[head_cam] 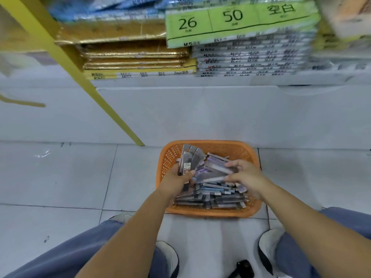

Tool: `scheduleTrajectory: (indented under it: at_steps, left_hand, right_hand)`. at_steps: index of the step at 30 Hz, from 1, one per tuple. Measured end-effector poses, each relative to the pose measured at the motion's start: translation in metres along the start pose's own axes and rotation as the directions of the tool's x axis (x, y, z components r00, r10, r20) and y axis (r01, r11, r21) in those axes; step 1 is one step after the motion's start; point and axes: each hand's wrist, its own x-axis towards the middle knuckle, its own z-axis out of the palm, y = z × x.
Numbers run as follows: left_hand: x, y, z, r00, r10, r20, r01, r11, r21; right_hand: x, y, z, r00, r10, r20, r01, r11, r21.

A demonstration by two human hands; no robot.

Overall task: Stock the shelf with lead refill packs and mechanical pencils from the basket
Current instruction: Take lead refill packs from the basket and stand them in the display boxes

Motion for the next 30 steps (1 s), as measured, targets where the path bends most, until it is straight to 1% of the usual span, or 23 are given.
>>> scheduleTrajectory:
  at_steps: [3, 6, 8, 12, 14, 16, 19, 22, 25, 28, 30]
  left_hand:
    - [-0.021, 0.026, 0.002, 0.996, 0.069, 0.052, -0.066, 0.997, -0.051]
    - [-0.047, 0.054, 0.003, 0.98, 0.139, 0.141, -0.137, 0.99, -0.024]
    - [-0.064, 0.073, 0.004, 0.965, 0.186, 0.186, -0.181, 0.983, -0.039]
    - [-0.1, 0.116, 0.003, 0.939, 0.218, 0.266, -0.197, 0.975, -0.105]
    - [-0.116, 0.139, 0.0, 0.929, 0.244, 0.277, -0.228, 0.969, -0.09]
    - [-0.134, 0.164, -0.001, 0.916, 0.273, 0.294, -0.275, 0.961, -0.034]
    - [-0.157, 0.195, 0.001, 0.901, 0.33, 0.282, -0.356, 0.934, 0.043]
    - [-0.178, 0.222, 0.0, 0.87, 0.398, 0.29, -0.427, 0.903, 0.04]
    - [-0.191, 0.24, -0.006, 0.855, 0.448, 0.261, -0.472, 0.881, 0.038]
    - [-0.193, 0.246, -0.011, 0.845, 0.485, 0.226, -0.492, 0.87, -0.03]
    - [-0.191, 0.247, -0.013, 0.845, 0.5, 0.189, -0.49, 0.866, -0.101]
  right_hand:
    - [-0.032, -0.037, -0.014, 0.99, -0.125, 0.06, 0.125, 0.992, 0.016]
    - [-0.066, -0.079, -0.026, 0.968, -0.235, 0.089, 0.24, 0.97, -0.043]
    - [-0.088, -0.106, -0.029, 0.949, -0.295, 0.112, 0.305, 0.949, -0.082]
    - [-0.123, -0.153, -0.034, 0.898, -0.419, 0.134, 0.437, 0.884, -0.164]
    - [-0.139, -0.177, -0.039, 0.864, -0.481, 0.147, 0.502, 0.841, -0.202]
    - [-0.154, -0.201, -0.042, 0.825, -0.54, 0.165, 0.564, 0.792, -0.234]
    - [-0.175, -0.235, -0.041, 0.767, -0.618, 0.175, 0.64, 0.717, -0.276]
    - [-0.191, -0.263, -0.04, 0.705, -0.688, 0.174, 0.702, 0.642, -0.308]
    - [-0.197, -0.282, -0.041, 0.641, -0.75, 0.164, 0.75, 0.566, -0.341]
    - [-0.194, -0.293, -0.042, 0.605, -0.79, 0.098, 0.786, 0.574, -0.229]
    - [-0.192, -0.3, -0.044, 0.588, -0.808, 0.039, 0.796, 0.569, -0.208]
